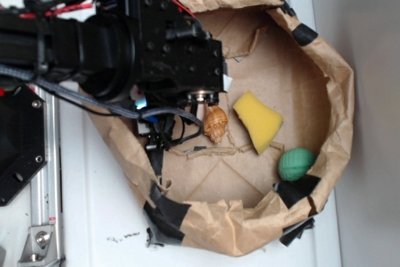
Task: Grab the gray animal.
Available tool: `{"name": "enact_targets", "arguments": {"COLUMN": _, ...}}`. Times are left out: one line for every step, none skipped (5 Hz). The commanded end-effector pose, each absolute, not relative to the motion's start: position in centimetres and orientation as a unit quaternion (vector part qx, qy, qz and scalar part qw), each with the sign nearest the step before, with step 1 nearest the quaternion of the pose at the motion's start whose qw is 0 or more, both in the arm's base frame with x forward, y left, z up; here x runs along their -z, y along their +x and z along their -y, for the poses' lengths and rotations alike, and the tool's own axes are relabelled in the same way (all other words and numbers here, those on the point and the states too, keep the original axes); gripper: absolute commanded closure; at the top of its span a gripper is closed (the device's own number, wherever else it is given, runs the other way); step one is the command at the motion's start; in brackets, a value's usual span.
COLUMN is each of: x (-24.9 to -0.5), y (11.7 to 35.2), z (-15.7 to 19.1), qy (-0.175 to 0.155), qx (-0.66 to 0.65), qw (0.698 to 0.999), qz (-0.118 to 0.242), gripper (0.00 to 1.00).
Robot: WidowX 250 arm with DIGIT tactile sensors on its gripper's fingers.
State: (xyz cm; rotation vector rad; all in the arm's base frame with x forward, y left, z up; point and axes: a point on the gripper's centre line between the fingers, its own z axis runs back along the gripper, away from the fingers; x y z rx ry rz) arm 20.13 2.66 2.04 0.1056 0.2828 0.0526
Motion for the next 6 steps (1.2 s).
{"name": "enact_targets", "arguments": {"x": -9.1, "y": 24.0, "z": -1.1, "qy": -0.007, "qx": -0.027, "qw": 0.999, "qz": -0.032, "gripper": 1.0}}
{"name": "enact_targets", "arguments": {"x": -14.4, "y": 24.9, "z": 1.1, "qy": -0.032, "qx": -0.01, "qw": 0.999, "qz": 0.025, "gripper": 1.0}}
{"name": "enact_targets", "arguments": {"x": -17.4, "y": 25.4, "z": 3.2, "qy": -0.044, "qx": 0.002, "qw": 0.997, "qz": 0.059, "gripper": 1.0}}
{"name": "enact_targets", "arguments": {"x": -16.8, "y": 25.4, "z": 3.9, "qy": -0.036, "qx": -0.032, "qw": 0.996, "qz": 0.081, "gripper": 1.0}}
{"name": "enact_targets", "arguments": {"x": -16.0, "y": 25.3, "z": 4.0, "qy": -0.027, "qx": -0.049, "qw": 0.994, "qz": 0.094, "gripper": 1.0}}
{"name": "enact_targets", "arguments": {"x": -16.0, "y": 25.4, "z": 3.5, "qy": -0.029, "qx": -0.049, "qw": 0.994, "qz": 0.097, "gripper": 1.0}}
